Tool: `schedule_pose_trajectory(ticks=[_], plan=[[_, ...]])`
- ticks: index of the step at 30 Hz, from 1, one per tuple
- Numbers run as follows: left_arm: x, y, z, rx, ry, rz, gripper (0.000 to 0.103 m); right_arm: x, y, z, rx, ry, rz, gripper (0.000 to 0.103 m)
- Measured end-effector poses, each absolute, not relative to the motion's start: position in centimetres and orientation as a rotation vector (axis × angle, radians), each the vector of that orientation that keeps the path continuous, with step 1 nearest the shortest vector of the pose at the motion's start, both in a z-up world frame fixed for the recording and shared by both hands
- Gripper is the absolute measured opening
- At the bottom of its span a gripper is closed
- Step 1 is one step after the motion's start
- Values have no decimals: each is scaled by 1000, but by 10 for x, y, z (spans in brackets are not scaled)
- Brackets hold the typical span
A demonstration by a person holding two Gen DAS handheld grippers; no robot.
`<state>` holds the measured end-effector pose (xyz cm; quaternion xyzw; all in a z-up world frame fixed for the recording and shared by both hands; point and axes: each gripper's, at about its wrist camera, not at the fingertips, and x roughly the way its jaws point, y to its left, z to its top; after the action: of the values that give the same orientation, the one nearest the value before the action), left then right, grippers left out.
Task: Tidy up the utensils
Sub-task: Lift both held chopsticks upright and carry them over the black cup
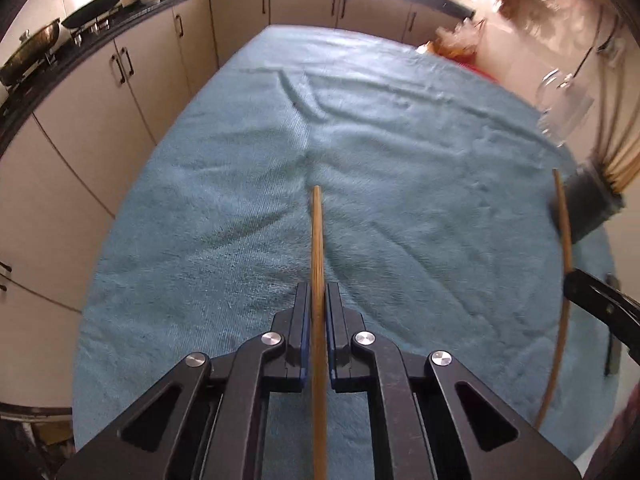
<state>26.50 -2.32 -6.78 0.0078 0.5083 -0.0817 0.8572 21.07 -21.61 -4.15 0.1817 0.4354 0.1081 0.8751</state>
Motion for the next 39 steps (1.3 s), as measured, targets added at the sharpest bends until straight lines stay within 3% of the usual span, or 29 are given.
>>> schedule_pose_trajectory(ticks=[9,15,39], plan=[[218,-25,8,-55,843,-244,6,169,-214,-5,332,701,246,8],[192,-30,31,-67,763,-273,6,134,-207,13,290,536,253,8],[159,-45,52,-36,691,-288,6,103,-223,26,312,454,227,8]])
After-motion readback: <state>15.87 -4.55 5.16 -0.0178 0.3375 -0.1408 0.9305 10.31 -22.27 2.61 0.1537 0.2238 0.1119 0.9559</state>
